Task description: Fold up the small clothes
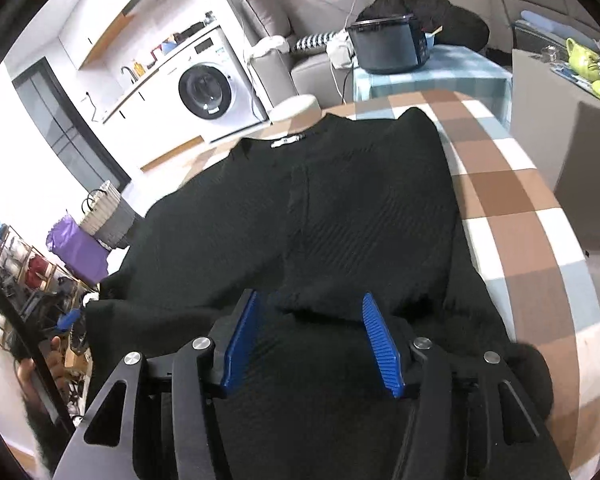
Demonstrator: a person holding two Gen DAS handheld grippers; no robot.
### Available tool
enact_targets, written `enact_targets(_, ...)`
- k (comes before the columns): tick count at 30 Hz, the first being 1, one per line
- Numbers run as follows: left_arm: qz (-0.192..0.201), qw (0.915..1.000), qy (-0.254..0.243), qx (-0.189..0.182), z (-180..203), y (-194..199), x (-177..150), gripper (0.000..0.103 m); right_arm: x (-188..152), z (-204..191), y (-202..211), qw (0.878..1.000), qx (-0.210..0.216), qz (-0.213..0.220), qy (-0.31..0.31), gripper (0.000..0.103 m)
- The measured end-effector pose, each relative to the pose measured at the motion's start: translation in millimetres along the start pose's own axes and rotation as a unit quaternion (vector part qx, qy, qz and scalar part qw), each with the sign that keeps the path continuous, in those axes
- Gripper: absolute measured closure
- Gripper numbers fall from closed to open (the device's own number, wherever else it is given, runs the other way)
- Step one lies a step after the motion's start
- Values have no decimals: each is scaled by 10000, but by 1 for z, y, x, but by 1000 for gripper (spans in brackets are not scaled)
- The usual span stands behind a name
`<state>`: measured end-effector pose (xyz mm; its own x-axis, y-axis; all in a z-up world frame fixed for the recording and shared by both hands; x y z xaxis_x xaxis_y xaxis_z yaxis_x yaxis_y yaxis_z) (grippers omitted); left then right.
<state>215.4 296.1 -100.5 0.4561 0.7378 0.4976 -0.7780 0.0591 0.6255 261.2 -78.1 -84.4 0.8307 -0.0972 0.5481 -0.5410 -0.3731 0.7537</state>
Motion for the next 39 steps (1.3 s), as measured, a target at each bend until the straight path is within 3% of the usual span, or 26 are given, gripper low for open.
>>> enact_targets(2, -187, 9993, 265, -194, -7, -9, -3, 31, -4, 1, 6, 9999, 4, 55, -95, 48)
enact_targets(5, -457, 9971, 584, -164, -19, -28, -8, 31, -10, 4, 10, 9996, 32, 85, -265, 48)
enact_targets(15, -598, 9933, 848, 515, -26, -83, -4, 33, -16, 18, 21, 9982, -36, 239, -550, 48)
enact_targets(17, -660, 9920, 888, 606, -29, -92, -1, 46, -17, 22, 22, 9978, -48, 255, -607, 48)
enact_targets(18, -681, 9909, 937, 688, -31, -97, -1, 57, -16, 24, 22, 9977, -60, 255, -626, 48)
enact_targets(19, -655, 9902, 975, 751, -31, -100, 2, 75, -16, 26, 22, 9975, -76, 261, -654, 48)
enact_targets(22, -261, 9898, 904, 1069, -33, -98, 13, 98, -19, 30, 23, 9970, -101, 262, -716, 48)
enact_targets(27, 435, 9919, -111, 1185, 20, -83, 45, 100, -25, 37, 29, 9961, -111, 323, -812, 48)
enact_targets(29, 800, 9851, -840, 1273, 64, -78, 58, 100, -28, 39, 33, 9956, -112, 346, -858, 48)
enact_targets(32, 1123, 9668, -2136, 845, 157, -83, 55, 100, -31, 45, 40, 9949, -139, 385, -921, 48)
enact_targets(34, 933, 9514, -2914, 342, 213, -97, 32, 100, -32, 47, 44, 9945, -169, 409, -948, 48)
enact_targets(36, 440, 9384, -3422, -168, 251, -116, 0, 99, -33, 51, 49, 9939, -187, 446, -994, 47)
enact_targets(38, 26, 9335, -3546, -539, 268, -130, -26, 87, -34, 55, 52, 9934, -225, 458, -1030, 46)
enact_targets(39, -226, 9334, -3501, -755, 271, -136, -39, 67, -35, 57, 54, 9930, -245, 466, -1057, 46)
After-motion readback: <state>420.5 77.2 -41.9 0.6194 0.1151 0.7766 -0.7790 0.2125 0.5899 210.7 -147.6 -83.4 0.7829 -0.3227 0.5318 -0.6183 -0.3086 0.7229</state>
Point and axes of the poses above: each gripper's, at about its wrist camera, not at the fingertips, and y roughly against the way its jaws point, z to its right, x to its top, the point moved 7 cm from there along -y, roughly the way its jaws point, and after that the axes turned 6 degrees about -y, right-handed, at the moved point
